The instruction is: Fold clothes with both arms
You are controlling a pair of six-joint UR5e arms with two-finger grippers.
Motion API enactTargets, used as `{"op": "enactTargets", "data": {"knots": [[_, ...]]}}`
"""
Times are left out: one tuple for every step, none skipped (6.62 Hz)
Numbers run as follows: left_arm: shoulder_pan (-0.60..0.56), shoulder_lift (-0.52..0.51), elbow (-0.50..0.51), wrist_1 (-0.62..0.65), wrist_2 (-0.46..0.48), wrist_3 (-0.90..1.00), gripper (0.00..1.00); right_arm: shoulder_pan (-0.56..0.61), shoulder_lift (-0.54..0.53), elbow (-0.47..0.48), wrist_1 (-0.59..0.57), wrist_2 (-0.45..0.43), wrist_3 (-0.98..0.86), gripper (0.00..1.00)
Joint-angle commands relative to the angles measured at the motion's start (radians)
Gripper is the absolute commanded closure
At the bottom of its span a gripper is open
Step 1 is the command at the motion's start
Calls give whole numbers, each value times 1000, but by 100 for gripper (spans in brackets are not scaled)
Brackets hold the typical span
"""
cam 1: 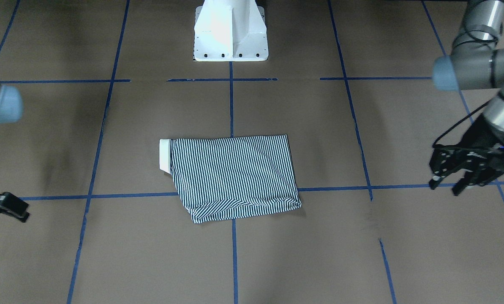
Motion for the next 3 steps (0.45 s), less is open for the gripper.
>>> {"op": "enactTargets", "data": {"knots": [[-197, 94, 9, 90, -131, 329, 0, 197, -90, 38, -231, 33, -495, 0], [-268, 103, -12, 247, -177, 441, 0, 265, -144, 54, -276, 34, -642, 0], [-297, 149, -46, 445, -167, 556, 0, 279, -176, 104, -355, 33, -693, 0]]}}
